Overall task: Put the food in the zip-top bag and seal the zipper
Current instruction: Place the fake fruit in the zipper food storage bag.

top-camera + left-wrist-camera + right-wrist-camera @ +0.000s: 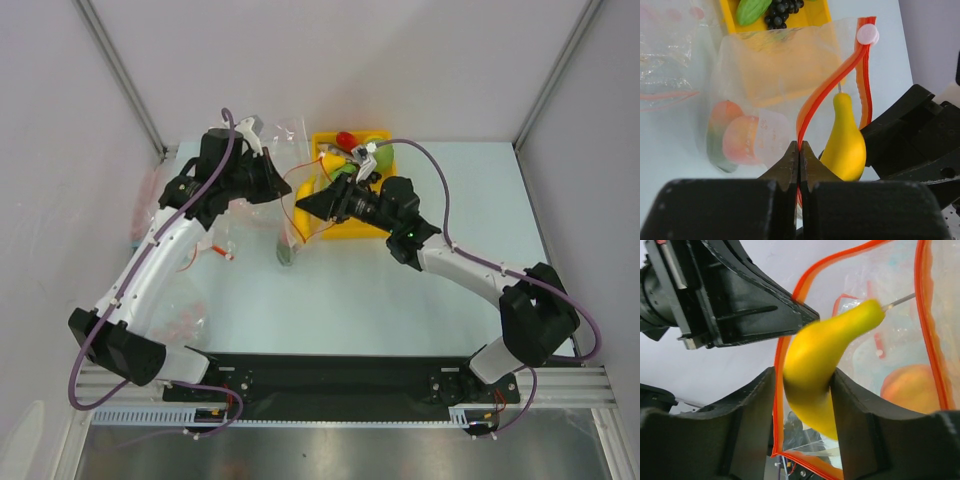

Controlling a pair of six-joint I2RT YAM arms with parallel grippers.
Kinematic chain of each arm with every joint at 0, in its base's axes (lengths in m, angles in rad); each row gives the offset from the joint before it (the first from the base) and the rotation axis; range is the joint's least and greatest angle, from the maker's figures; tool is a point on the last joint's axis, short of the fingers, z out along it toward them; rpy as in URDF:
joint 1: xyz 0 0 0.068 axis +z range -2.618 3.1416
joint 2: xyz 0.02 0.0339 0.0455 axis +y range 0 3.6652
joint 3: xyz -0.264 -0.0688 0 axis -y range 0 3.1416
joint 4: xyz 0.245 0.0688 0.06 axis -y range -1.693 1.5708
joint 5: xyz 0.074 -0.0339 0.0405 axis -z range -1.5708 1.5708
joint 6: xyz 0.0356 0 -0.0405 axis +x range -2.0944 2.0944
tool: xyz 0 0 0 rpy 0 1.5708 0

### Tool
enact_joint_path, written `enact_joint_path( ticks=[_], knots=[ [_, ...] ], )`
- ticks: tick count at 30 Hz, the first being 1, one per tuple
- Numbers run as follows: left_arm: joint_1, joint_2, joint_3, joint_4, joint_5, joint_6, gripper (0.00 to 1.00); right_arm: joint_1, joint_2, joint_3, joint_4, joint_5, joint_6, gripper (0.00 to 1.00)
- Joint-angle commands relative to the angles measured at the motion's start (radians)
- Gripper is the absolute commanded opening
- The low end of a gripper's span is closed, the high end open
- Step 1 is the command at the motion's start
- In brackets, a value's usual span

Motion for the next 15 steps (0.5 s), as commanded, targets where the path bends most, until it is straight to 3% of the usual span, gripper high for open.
enact_joint_path(
  ticks=[1,5,7,15],
  knots=[
    [0.013,-0.022,0.048,0.043,0.027,-0.020,0.01,0.007,-0.032,-0.003,0.010,0.021,0.012,0.54],
    [0.015,-0.022,0.039,0.042,0.027,-0.011,0.00,0.013,-0.041,0.028,-0.096,0.012,-0.041,0.95],
    [0.015,-0.026,0.032,0.037,0.022,-0.002,0.00,0.013,-0.055,0.034,-0.146,0.033,-0.100,0.99],
    [0.016,-0.046,0.023,0.005,-0.042,0.053,0.00,-0.016,-0.081,0.173,-0.339,0.129,-0.250,0.96]
  ],
)
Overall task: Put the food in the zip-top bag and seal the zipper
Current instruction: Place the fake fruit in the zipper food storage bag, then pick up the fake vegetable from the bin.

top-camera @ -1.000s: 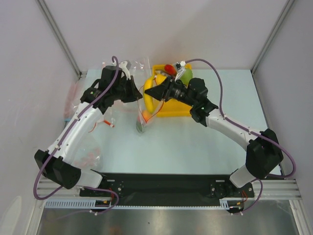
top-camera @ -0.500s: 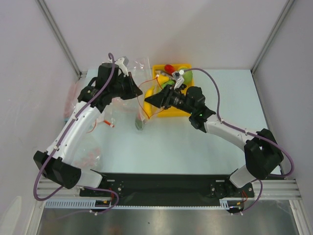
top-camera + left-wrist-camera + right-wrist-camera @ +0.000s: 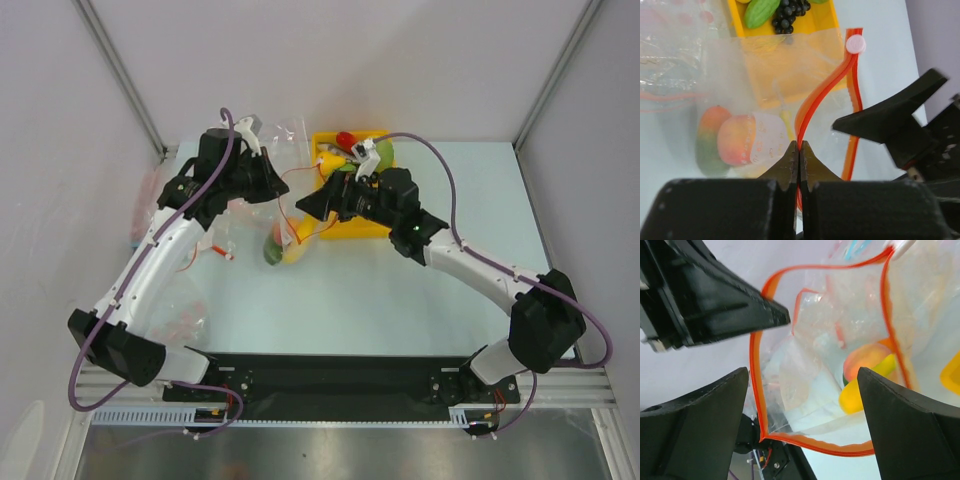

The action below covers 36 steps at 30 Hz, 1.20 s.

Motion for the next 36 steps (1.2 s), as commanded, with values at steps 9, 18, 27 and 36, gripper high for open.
enact_joint_path(
  ticks=[9,18,27,36],
  knots=[
    [0.019,-0.102,0.051,-0.099,-0.176,0.156,0.00,-0.118,-0.004,0.267,-0.316,0.166,-0.239,1.00],
    [0.024,-0.195,-0.046,-0.094,-0.255,0.164,0.00,-0.325,0.102,0.229,-0.215,0.047,0.038,1.00],
    [0.024,-0.275,-0.128,-0.030,-0.331,0.150,0.01,-0.342,0.317,0.567,-0.656,0.421,-0.066,0.99],
    [0.027,-0.398,-0.270,0.072,-0.423,0.132,0.06,-0.342,0.446,0.696,-0.628,0.576,-0.296,1.00]
  ],
)
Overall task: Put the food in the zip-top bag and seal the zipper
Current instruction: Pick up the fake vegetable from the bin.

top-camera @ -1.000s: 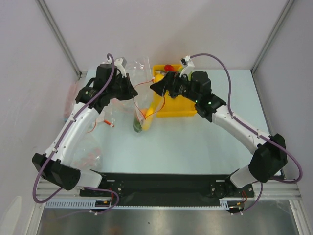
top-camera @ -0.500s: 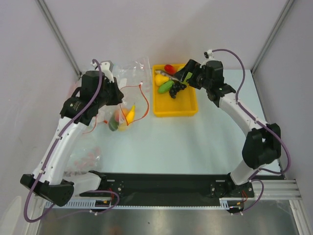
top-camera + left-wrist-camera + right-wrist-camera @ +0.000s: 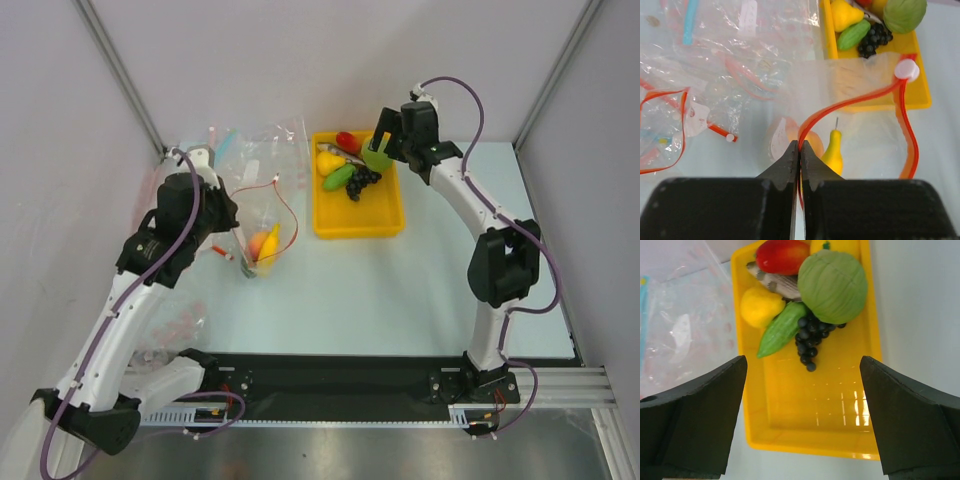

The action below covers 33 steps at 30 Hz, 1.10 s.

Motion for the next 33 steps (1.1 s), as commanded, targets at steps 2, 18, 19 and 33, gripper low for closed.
enact_joint_path(
  ticks=[2,18,19,33],
  knots=[
    [0.009,-0.057,-0.034,0.098,-0.082,-0.010,0.09,-0.003,0.015,-0.001,0.053,0.101,-0.139,1.00],
    [0.009,-0.048,-0.089,0.186,-0.145,-0.081,0.01,-0.072,0.325,0.359,-0.105,-0.090,-0.199,1.00],
    [0.009,-0.042,-0.076,0.177,-0.147,-0.079,0.00,-0.075,0.352,0.385,-0.108,-0.089,-0.199,1.00],
    [0.009,0.072,0.024,0.175,-0.138,-0.047,0.00,-0.080,0.477,0.497,-0.095,-0.182,-0.154,0.54]
  ],
)
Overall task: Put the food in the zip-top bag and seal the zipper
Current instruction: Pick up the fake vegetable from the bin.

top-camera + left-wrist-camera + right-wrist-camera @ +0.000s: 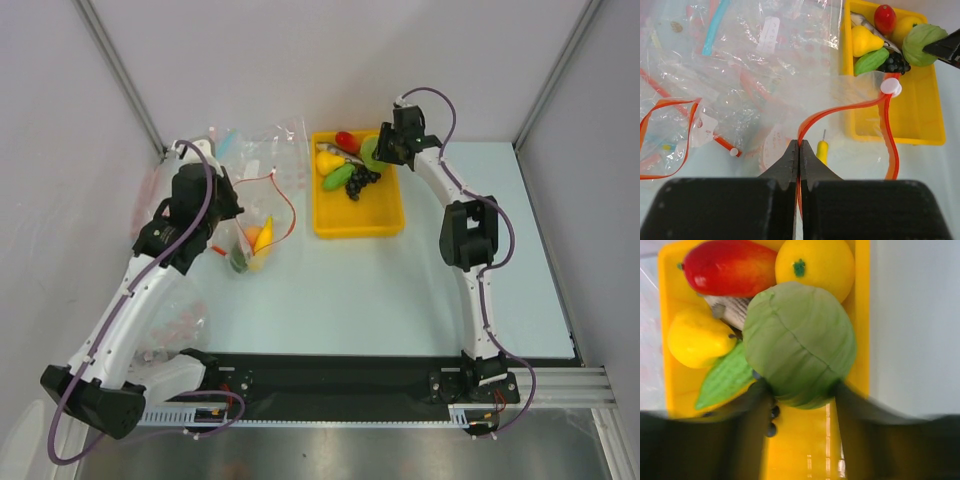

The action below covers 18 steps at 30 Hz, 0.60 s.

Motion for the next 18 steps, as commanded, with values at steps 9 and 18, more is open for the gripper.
enact_joint_path(
  ticks=[9,18],
  knots=[
    [0.007,0.106,0.102,0.004,0.161,0.023,0.00,0.028,-0.198,-0.099,0.082,-0.108,-0.026,0.00],
    [0.007,0.250,0.211,-0.122,0.344,-0.008,0.00,0.133,-0.571,-0.429,0.245,-0.303,-0.090,0.00]
  ],
)
